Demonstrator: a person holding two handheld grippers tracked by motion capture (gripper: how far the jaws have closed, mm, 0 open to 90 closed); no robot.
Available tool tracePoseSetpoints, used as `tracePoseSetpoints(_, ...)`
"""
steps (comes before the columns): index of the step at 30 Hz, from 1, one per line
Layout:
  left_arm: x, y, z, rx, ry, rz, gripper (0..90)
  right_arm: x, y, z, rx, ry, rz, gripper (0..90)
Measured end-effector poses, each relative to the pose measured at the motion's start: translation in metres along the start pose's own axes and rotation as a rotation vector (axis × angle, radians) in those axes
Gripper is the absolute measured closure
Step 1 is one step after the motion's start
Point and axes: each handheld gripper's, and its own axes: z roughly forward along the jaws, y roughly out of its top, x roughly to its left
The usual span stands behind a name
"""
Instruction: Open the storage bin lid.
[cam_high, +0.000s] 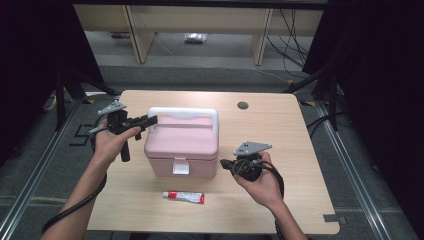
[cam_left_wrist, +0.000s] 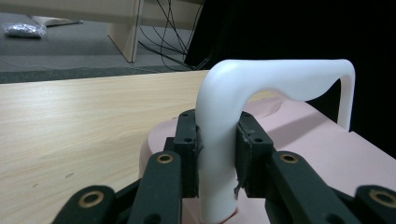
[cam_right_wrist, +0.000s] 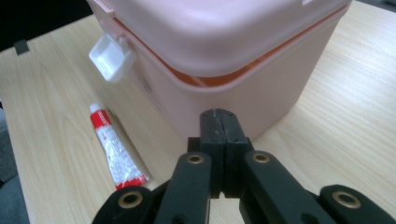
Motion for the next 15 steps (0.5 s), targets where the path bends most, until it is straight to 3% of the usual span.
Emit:
tracePoseSetpoints(1,0.000,0.001,0.000,-0.002,-0.001,-0.008,72.8,0.002,0.001,-0.001,-0.004,0.000,0.024,90.0)
tracePoseSetpoints(6,0.001,0.005,0.001,0.012,-0.004,-0.028,72.8,0.004,0.005,0.000,-0.050,0.011,0.033,90.0)
tracePoseSetpoints(7,0.001,0.006,0.001,0.015,-0.002,-0.028,72.8,0.003,0.007,0.001,-0.063,0.002,0.005,90.0)
tracePoseSetpoints(8,0.002,0.007,0.001,0.018,-0.005,-0.033,72.8,0.004,0.007,0.001,-0.063,0.011,0.022,90.0)
tracePoseSetpoints(10,0.002,0.007,0.001,0.020,-0.007,-0.036,72.8,0.003,0.010,0.001,-0.072,0.007,0.002,90.0)
tracePoseSetpoints(12,0.002,0.008,0.001,0.022,-0.009,-0.036,72.8,0.006,0.011,0.002,-0.074,0.016,0.040,90.0)
tracePoseSetpoints(15,0.003,0.007,0.001,0.020,-0.015,-0.040,72.7,0.005,0.012,0.005,-0.105,0.029,0.019,90.0)
